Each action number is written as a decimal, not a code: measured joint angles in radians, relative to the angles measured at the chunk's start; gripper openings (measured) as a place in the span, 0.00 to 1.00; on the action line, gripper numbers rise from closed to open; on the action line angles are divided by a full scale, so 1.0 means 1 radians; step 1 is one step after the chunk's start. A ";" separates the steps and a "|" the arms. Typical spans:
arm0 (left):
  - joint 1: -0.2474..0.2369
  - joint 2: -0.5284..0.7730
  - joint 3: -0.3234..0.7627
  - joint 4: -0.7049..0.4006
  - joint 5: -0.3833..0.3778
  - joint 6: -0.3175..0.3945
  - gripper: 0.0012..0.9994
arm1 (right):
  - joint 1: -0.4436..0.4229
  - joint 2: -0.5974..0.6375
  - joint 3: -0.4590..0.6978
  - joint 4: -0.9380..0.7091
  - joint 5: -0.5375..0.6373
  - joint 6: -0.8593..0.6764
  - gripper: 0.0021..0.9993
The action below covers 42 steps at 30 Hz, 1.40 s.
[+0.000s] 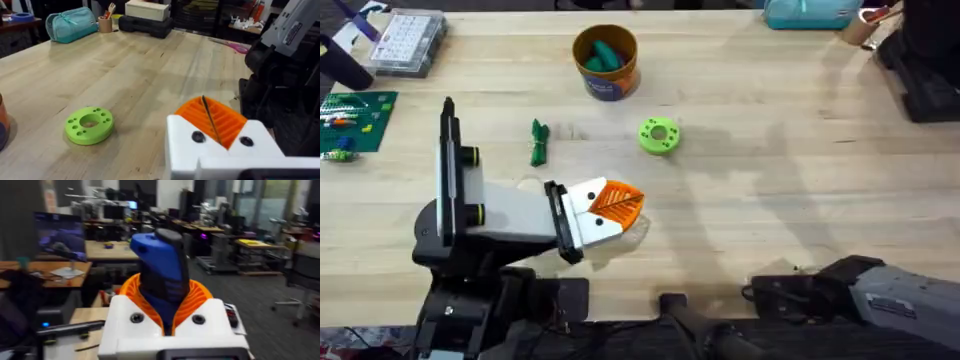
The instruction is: Pick up the gripper from the table and insert it into the empty holder that is missing its gripper. Then pick up a screw, insert it into the mounting hole, and use the screwdriver to tighten it. Finally, clean up the table by picking up the vegetable and placing it into the bucket.
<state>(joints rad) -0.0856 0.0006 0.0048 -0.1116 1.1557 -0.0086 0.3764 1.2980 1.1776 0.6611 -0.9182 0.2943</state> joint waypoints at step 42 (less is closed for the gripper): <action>0.000 0.000 0.000 0.000 0.000 0.000 0.02 | 0.246 0.035 -0.346 0.562 -0.156 0.406 0.05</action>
<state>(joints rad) -0.0856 0.0006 0.0048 -0.1116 1.1557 -0.0086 0.6222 1.3328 0.8318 1.2228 -1.0747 0.6998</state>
